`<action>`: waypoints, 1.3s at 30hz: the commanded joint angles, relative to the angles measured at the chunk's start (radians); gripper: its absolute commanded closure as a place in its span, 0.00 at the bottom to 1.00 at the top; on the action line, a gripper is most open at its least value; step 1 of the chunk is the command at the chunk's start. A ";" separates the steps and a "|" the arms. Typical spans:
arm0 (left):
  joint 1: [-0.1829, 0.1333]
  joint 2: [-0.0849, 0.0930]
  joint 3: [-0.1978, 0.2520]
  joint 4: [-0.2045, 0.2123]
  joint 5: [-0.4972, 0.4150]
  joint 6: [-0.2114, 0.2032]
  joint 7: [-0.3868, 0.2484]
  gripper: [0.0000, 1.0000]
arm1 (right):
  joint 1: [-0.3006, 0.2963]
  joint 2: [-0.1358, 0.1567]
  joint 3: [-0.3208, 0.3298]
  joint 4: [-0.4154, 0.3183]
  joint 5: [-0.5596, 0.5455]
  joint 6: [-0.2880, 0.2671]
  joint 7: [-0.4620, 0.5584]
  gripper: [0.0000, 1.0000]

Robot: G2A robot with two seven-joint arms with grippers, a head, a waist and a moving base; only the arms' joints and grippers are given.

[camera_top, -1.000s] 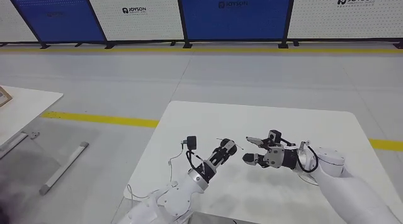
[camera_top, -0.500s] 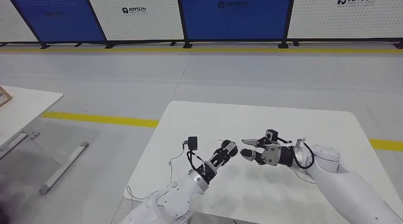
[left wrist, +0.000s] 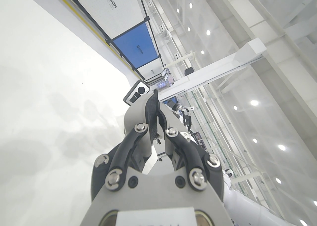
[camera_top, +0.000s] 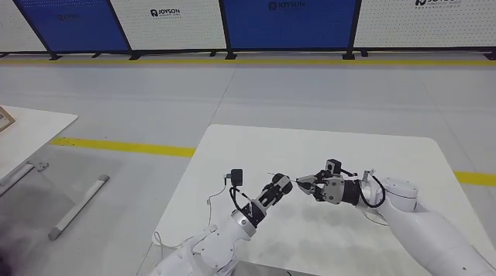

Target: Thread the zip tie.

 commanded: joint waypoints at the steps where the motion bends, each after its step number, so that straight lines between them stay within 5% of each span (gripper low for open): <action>1: 0.000 0.000 0.000 -0.001 -0.004 0.007 -0.002 0.00 | 0.000 0.002 0.006 -0.008 -0.010 0.000 -0.006 1.00; 11: 0.003 -0.001 -0.001 0.000 -0.014 0.012 -0.005 0.00 | -0.005 0.009 0.030 -0.030 -0.042 -0.010 -0.021 1.00; 21: 0.026 0.001 -0.075 -0.065 -0.306 0.159 -0.161 0.00 | -0.015 0.015 0.043 -0.074 -0.197 -0.055 -0.060 1.00; 32: 0.003 -0.012 -0.075 -0.041 -0.345 0.157 -0.130 0.00 | -0.015 0.014 0.044 -0.073 -0.213 -0.049 -0.043 1.00; 33: -0.001 -0.014 -0.073 -0.036 -0.352 0.159 -0.130 0.13 | -0.015 0.014 0.044 -0.073 -0.213 -0.049 -0.043 1.00; 34: -0.005 -0.016 -0.071 -0.029 -0.359 0.161 -0.133 0.55 | -0.015 0.014 0.044 -0.073 -0.213 -0.049 -0.043 1.00; 35: -0.008 -0.018 -0.070 -0.023 -0.361 0.165 -0.137 0.72 | -0.015 0.014 0.044 -0.073 -0.213 -0.049 -0.043 1.00; 37: -0.012 -0.020 -0.069 -0.015 -0.365 0.168 -0.145 0.93 | -0.015 0.014 0.044 -0.073 -0.213 -0.049 -0.043 1.00; 39: -0.011 -0.022 -0.069 -0.009 -0.361 0.166 -0.153 1.00 | -0.015 0.014 0.044 -0.073 -0.213 -0.049 -0.043 1.00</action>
